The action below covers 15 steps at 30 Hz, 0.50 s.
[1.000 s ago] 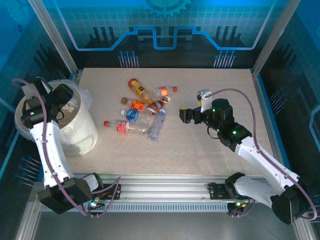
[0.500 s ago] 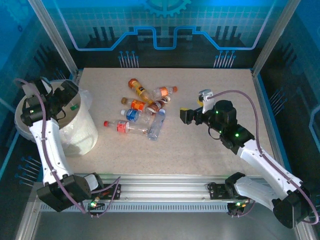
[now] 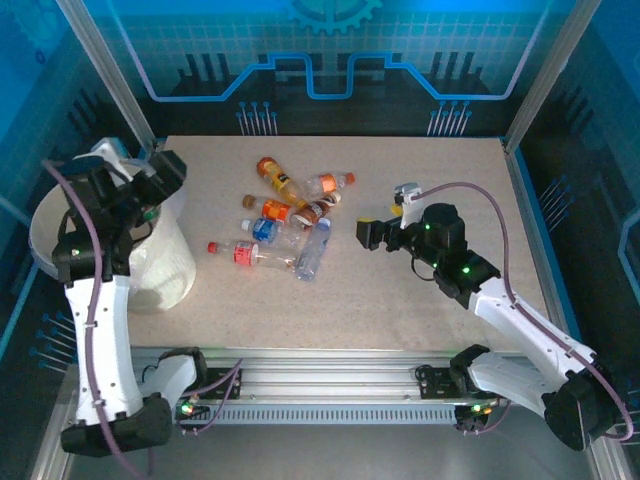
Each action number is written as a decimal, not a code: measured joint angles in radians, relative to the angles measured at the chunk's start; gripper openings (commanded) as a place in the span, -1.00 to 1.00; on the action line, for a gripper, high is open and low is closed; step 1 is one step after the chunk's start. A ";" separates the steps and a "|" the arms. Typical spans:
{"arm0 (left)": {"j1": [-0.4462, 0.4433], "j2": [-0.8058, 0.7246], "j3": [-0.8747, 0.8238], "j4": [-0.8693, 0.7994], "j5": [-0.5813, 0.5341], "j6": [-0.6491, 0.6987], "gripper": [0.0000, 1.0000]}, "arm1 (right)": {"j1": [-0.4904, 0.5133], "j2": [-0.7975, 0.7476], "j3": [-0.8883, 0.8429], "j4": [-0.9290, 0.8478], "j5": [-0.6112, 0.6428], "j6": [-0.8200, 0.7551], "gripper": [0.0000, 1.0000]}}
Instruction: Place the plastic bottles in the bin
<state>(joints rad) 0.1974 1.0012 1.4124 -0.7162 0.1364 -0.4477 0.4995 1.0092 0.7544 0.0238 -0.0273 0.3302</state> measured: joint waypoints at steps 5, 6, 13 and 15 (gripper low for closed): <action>-0.251 0.033 0.000 0.027 -0.121 -0.023 0.98 | 0.004 0.000 -0.003 0.011 0.019 0.022 0.99; -0.305 0.042 -0.002 0.034 -0.152 -0.026 0.98 | 0.004 0.000 -0.003 0.012 0.020 0.023 1.00; -0.636 0.080 -0.094 0.112 -0.409 -0.052 0.98 | 0.004 -0.001 -0.003 0.010 0.025 0.029 0.99; -0.702 0.107 -0.109 0.120 -0.456 -0.071 0.98 | 0.004 -0.003 -0.003 0.010 0.028 0.030 0.99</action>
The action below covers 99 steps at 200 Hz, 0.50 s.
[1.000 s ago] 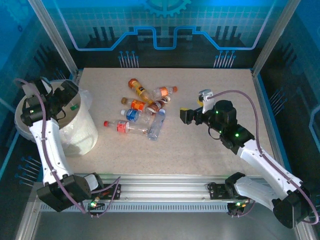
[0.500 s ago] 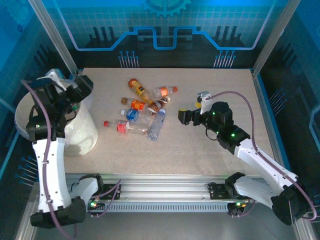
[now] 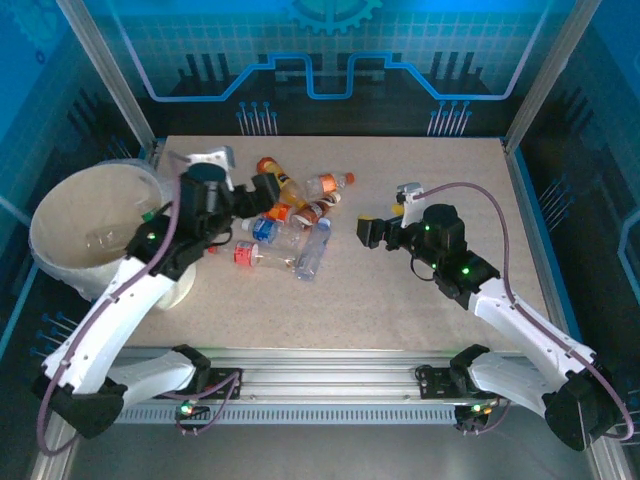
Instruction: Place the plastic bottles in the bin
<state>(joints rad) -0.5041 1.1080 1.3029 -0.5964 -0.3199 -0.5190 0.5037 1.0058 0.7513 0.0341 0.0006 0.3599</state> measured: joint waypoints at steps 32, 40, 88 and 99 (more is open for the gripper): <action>-0.078 0.088 -0.076 0.035 -0.060 -0.082 0.98 | 0.000 -0.010 0.000 0.000 0.011 0.001 0.99; -0.086 0.099 -0.114 0.064 -0.061 -0.113 0.98 | 0.000 -0.012 -0.001 0.000 0.014 0.003 0.99; -0.092 0.135 -0.301 0.166 -0.070 -0.299 0.98 | 0.000 -0.014 -0.001 -0.010 0.045 0.018 1.00; -0.092 0.140 -0.327 0.189 -0.074 -0.334 0.98 | 0.000 -0.014 -0.001 -0.019 0.047 0.018 0.99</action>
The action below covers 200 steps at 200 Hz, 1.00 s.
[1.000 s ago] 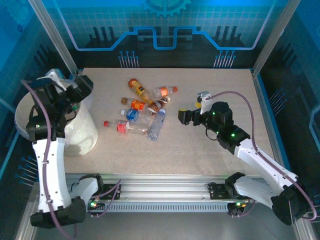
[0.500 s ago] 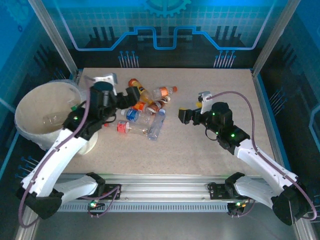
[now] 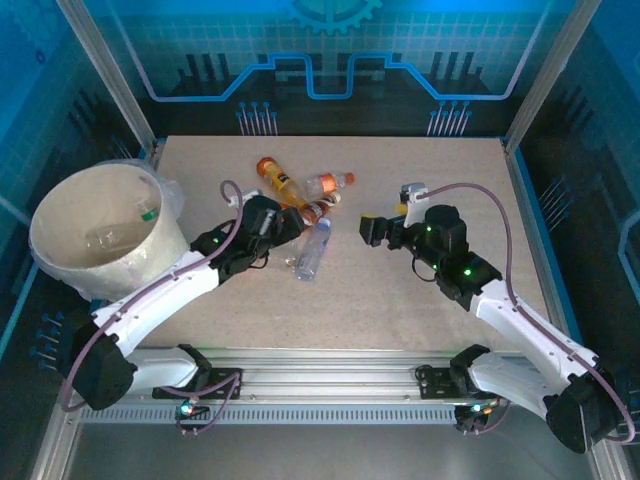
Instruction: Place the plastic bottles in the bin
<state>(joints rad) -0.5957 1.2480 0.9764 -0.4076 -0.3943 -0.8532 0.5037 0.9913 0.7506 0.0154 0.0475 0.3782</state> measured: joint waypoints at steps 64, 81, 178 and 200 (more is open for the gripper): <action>0.090 0.070 -0.111 0.037 -0.009 -0.227 0.98 | 0.000 0.000 0.000 -0.037 0.002 0.001 0.99; 0.130 0.092 -0.132 0.038 -0.008 -0.271 0.96 | 0.000 0.001 0.000 -0.045 0.001 0.005 0.99; 0.283 0.183 -0.213 0.149 0.006 -0.427 0.78 | 0.000 0.003 0.005 -0.078 0.001 0.015 0.99; 0.301 0.214 -0.216 0.164 0.015 -0.440 0.70 | 0.000 0.002 0.007 -0.085 0.002 0.015 0.99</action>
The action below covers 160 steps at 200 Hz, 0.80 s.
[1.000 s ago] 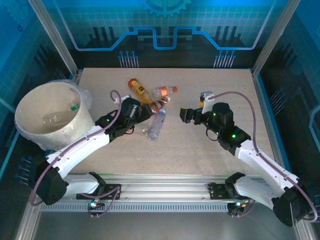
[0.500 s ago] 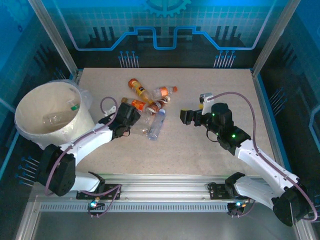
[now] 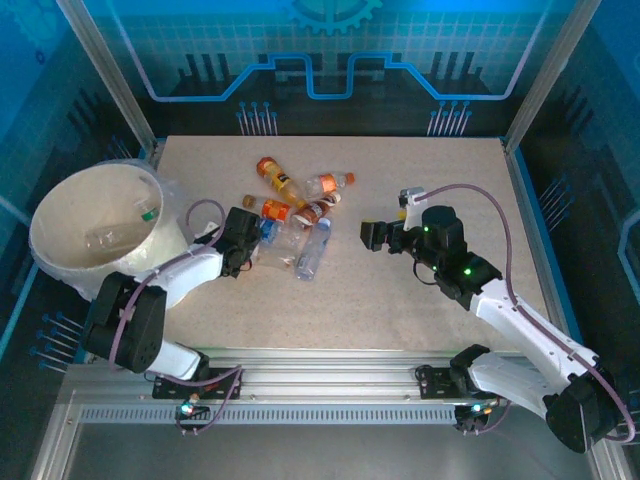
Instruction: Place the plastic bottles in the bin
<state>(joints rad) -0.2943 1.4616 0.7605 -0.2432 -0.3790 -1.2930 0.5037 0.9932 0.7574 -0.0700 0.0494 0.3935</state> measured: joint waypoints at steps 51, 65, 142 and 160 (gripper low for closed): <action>0.018 0.094 -0.019 0.069 0.031 -0.017 0.62 | 0.000 -0.008 0.000 -0.008 0.003 0.007 0.99; 0.019 0.105 -0.020 0.072 0.031 -0.016 0.57 | 0.000 -0.008 0.000 -0.012 0.003 0.007 1.00; 0.021 0.079 -0.065 0.150 0.059 0.066 0.17 | -0.001 -0.007 0.002 -0.016 -0.003 0.005 0.99; 0.020 0.035 -0.081 0.151 0.063 0.119 0.16 | -0.001 -0.003 0.002 -0.006 -0.013 -0.005 0.99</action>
<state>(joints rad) -0.2745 1.4967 0.6796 -0.0917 -0.3161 -1.1744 0.5030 0.9905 0.7589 -0.0761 0.0368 0.3882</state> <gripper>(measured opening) 0.603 0.997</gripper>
